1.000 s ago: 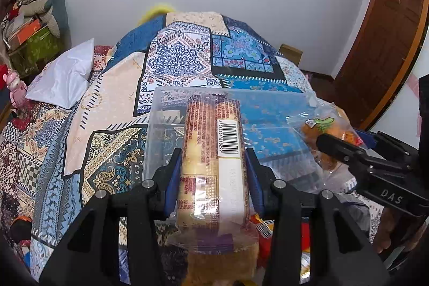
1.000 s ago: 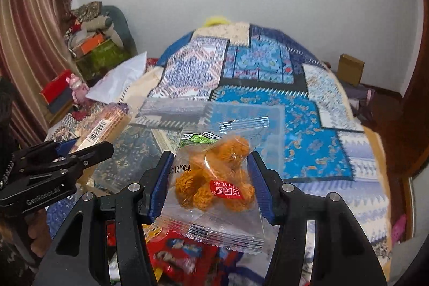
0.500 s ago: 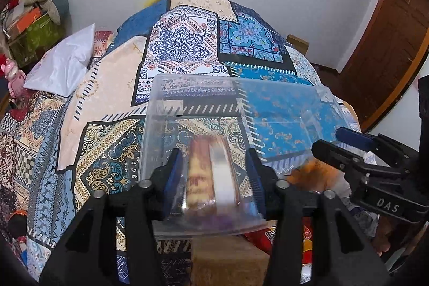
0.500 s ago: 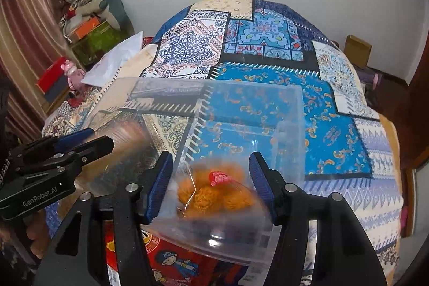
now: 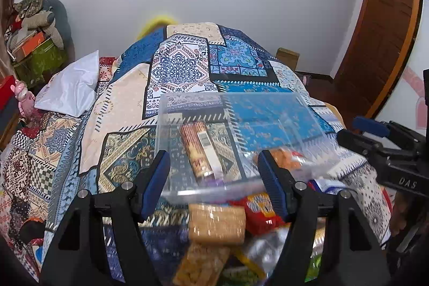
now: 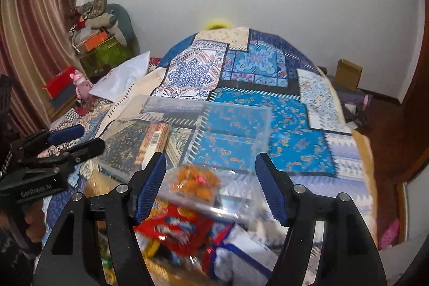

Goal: Organize snacks
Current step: 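Lift both packs and drop them into the clear box, opening both grippers, then grasp the square biscuit pack with left gripper while right grasps the white-blue bag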

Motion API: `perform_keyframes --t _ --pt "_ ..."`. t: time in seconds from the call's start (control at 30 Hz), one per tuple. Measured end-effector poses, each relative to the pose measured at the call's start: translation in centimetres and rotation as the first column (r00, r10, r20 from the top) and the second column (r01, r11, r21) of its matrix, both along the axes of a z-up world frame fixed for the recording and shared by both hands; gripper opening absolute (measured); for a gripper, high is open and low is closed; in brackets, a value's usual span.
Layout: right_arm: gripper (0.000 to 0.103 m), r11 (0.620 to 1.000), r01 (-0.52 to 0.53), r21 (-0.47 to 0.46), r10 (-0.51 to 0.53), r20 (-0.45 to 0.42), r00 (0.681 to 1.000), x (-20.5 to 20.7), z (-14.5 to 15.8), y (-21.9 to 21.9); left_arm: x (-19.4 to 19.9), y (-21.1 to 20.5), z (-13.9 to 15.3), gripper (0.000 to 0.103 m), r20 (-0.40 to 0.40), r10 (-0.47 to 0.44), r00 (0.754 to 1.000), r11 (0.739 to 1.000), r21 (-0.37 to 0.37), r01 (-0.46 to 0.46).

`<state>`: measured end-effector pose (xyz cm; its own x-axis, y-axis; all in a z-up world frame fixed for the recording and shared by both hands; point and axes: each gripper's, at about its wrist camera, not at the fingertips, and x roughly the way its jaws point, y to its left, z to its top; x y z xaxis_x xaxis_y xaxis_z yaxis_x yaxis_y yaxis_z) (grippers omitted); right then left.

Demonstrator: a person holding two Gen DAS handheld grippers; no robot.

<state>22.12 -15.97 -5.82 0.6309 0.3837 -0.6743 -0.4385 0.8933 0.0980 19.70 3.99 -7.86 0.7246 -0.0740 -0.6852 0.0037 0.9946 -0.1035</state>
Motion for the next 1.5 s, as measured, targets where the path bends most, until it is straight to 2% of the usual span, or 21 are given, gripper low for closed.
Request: perform_keyframes --t 0.23,0.43,0.6,0.73,0.83,0.9,0.93,1.03,1.13,1.23,1.33,1.37,1.5 --pt "0.066 0.997 0.023 -0.07 -0.022 0.025 0.999 -2.8 -0.8 -2.7 -2.7 -0.1 -1.5 0.068 -0.049 -0.009 0.999 1.0 0.012 0.01" --pt "0.066 0.995 0.033 -0.098 -0.037 -0.04 0.999 -3.9 -3.5 -4.7 -3.7 -0.6 -4.5 0.068 -0.113 -0.021 0.993 0.999 0.028 0.024" --pt "0.066 0.993 0.039 -0.114 -0.052 -0.113 0.992 -4.0 -6.3 -5.2 -3.2 -0.6 -6.5 0.068 -0.157 -0.008 0.988 1.0 0.005 0.009" --pt "0.066 0.996 0.039 -0.084 -0.052 -0.152 0.987 -4.1 -7.4 -5.6 -2.7 -0.6 -7.0 0.068 -0.145 0.001 0.989 1.0 0.001 -0.001" --pt "0.077 0.997 0.04 -0.073 -0.052 -0.163 0.985 -3.7 -7.6 -5.8 -2.3 -0.9 -7.2 0.068 -0.131 0.004 0.991 1.0 0.017 -0.002" --pt "0.085 0.997 0.034 -0.071 -0.045 -0.17 0.984 -3.4 -7.8 -5.9 -2.1 -1.1 -7.4 0.058 -0.122 0.0 0.992 1.0 0.021 0.002" --pt "0.086 0.997 0.029 -0.066 -0.04 -0.173 0.984 -3.4 -7.9 -5.9 -2.0 -1.1 -7.5 0.055 -0.124 -0.006 0.992 1.0 0.016 0.008" --pt "0.088 0.999 0.018 -0.037 -0.025 -0.209 0.977 -2.6 -8.6 -6.0 -2.0 -1.6 -7.6 0.055 -0.102 -0.006 0.995 0.999 0.039 0.01" --pt "0.088 0.999 0.004 -0.052 -0.016 -0.233 0.972 -1.8 -9.8 -5.4 -2.3 -2.1 -7.5 0.055 -0.085 -0.017 0.996 0.997 0.079 0.024" --pt "0.086 1.0 0.0 -0.01 -0.002 -0.252 0.968 -1.6 -10.1 -5.4 -2.7 -2.4 -7.4 0.055 -0.071 -0.021 0.997 0.994 0.102 0.028" --pt "0.077 1.0 -0.006 0.02 0.011 -0.254 0.967 -1.8 -10.1 -5.4 -2.9 -2.1 -7.1 0.054 -0.067 -0.017 0.998 0.995 0.094 0.024" --pt "0.071 1.0 -0.01 0.028 0.017 -0.25 0.968 -2.0 -9.9 -5.4 -3.0 -2.0 -7.0 0.054 -0.064 -0.015 0.998 0.996 0.091 0.021" --pt "0.062 1.0 -0.02 -0.016 0.016 -0.215 0.977 -3.0 -9.2 -4.9 -3.5 -1.7 -6.1 0.054 -0.042 -0.007 0.999 0.997 0.08 0.01"
